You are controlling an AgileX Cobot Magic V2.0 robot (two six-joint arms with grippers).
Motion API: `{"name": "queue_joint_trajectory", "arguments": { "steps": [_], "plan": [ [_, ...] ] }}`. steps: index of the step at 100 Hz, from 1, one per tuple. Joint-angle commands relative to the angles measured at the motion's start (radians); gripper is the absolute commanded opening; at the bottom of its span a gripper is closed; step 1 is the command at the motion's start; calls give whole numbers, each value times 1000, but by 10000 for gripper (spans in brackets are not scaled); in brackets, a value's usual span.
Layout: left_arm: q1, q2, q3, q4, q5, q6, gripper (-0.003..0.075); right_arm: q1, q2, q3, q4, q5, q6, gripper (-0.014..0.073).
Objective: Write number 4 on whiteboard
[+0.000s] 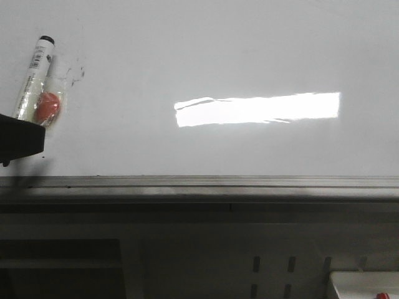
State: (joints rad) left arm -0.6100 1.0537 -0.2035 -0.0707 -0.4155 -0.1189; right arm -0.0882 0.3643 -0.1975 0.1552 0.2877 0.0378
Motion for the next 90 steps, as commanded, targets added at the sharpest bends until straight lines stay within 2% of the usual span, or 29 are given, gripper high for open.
{"name": "queue_joint_trajectory", "arguments": {
  "steps": [1, 3, 4, 5, 11, 25, 33, 47, 59, 66, 76, 86, 90],
  "plan": [
    [-6, 21, -29, -15, -88, -4, 276, 1, 15, -39, -1, -83, -5, -64],
    [-6, 28, -29, -15, -88, -4, 206, 1, 15, -39, -1, -83, -5, -64],
    [-6, 30, -29, -15, -88, -4, 206, 1, 15, -39, -1, -83, -5, -64],
    [-6, 33, -29, -15, -88, -4, 148, 1, 15, -39, -1, -83, -5, -64],
    [-6, 45, -29, -15, -87, -4, -18, 1, 15, -39, -1, -75, -5, -64],
    [-6, 39, -29, 1, -93, -4, -20, 25, 15, -75, -1, -5, -7, -64],
    [-6, 13, -29, 107, -95, -4, -20, 88, 19, -106, -1, 35, -20, -64],
    [-6, -77, -29, 370, -95, -4, -20, 274, 58, -167, 37, 88, -97, -64],
    [-6, -174, -29, 626, -95, -4, -20, 496, 135, -225, 56, 76, -104, -64],
    [-6, -207, -25, 705, -95, -4, -20, 623, 192, -258, 56, 52, -132, -52],
    [-6, -223, -24, 769, -104, -4, -20, 784, 282, -299, 56, -21, -149, 65],
    [-6, -221, -21, 847, -147, -4, -20, 912, 368, -344, 56, -107, -149, 286],
    [-6, -221, -21, 887, -162, -4, -20, 951, 405, -364, 54, -140, -149, 345]
  ]
}}
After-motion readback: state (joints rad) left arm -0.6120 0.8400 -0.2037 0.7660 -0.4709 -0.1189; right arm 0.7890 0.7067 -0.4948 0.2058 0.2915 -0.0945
